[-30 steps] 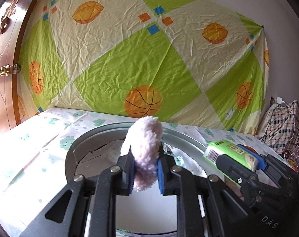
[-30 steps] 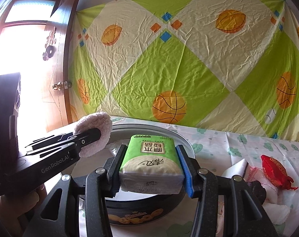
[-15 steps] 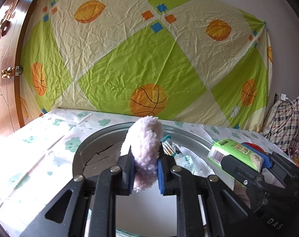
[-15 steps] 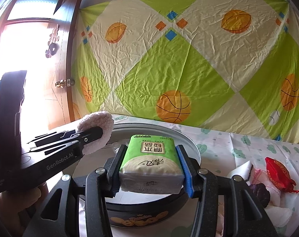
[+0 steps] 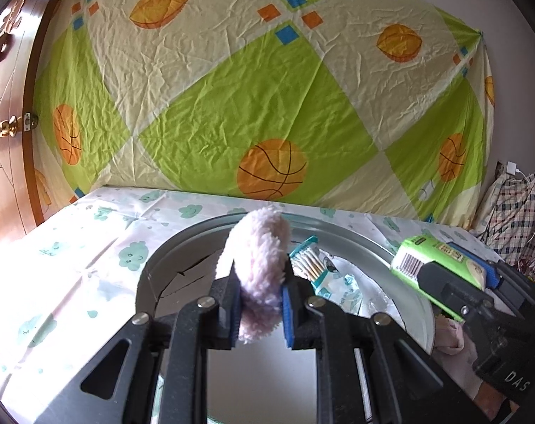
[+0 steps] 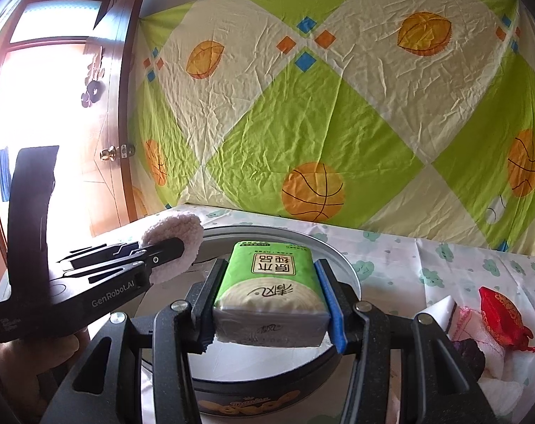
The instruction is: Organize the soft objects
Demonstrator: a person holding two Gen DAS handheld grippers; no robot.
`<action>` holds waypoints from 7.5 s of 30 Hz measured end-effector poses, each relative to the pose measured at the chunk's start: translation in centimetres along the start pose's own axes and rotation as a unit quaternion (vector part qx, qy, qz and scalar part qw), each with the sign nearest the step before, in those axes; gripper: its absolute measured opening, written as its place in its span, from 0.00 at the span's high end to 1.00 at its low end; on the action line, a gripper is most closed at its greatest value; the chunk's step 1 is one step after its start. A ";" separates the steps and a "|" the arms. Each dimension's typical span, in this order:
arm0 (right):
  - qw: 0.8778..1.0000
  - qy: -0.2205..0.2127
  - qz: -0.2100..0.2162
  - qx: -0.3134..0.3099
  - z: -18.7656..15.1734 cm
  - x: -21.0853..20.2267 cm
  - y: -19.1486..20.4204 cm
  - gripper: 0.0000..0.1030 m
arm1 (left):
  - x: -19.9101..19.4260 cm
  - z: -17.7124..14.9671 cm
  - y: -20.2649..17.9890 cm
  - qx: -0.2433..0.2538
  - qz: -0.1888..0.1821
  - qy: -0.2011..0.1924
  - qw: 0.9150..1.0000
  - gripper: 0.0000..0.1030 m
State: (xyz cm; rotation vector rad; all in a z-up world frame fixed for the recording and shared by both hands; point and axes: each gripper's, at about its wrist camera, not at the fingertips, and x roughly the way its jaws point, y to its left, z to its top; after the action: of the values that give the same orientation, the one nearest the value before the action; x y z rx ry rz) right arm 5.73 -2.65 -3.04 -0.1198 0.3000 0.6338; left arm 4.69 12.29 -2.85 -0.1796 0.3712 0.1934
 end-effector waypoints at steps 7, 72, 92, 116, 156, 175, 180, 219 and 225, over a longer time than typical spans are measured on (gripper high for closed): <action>1.000 0.000 0.004 -0.005 1.2 0.4 -0.3 0.50 | 0.7 0.6 0.0 0.012 -0.002 0.016 1.000 0.84; 0.975 0.214 -0.045 0.030 -5.3 -0.4 -10.1 0.30 | 1.0 -2.1 -7.2 0.051 -0.020 0.065 0.996 0.09; 0.991 0.094 -0.089 0.037 -4.2 -5.7 -11.2 0.83 | 0.9 -1.0 -11.3 0.074 -0.055 0.053 0.994 0.09; 0.970 0.048 -0.209 0.117 -4.2 -9.3 -18.9 0.83 | 7.0 -3.7 -24.9 0.174 -0.125 0.140 0.967 0.20; 0.969 -0.008 -0.228 0.099 -3.9 -11.1 -17.5 0.83 | 2.0 -2.5 -22.2 0.126 -0.160 0.004 0.979 0.74; 0.974 -0.026 -0.197 0.109 -3.5 -10.4 -16.4 0.83 | 1.1 -2.0 -17.7 0.056 -0.118 -0.020 0.991 0.74; 0.976 -0.031 -0.187 0.104 -3.4 -10.1 -15.6 0.83 | 0.8 -2.0 -17.1 0.061 -0.105 -0.030 0.992 0.74; 0.991 -0.033 -0.119 0.054 -2.4 -6.8 -9.4 0.83 | -1.8 -1.8 -12.6 0.039 -0.077 -0.062 0.994 0.74; 0.992 -0.031 -0.108 0.048 -2.3 -6.2 -8.4 0.83 | -1.8 -1.7 -11.5 0.032 -0.069 -0.060 0.995 0.74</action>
State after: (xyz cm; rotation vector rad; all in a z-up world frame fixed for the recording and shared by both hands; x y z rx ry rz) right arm 5.51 -13.32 -3.13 -0.0393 0.2534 0.4061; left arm 4.97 0.55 -2.14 -0.1293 0.2445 0.0547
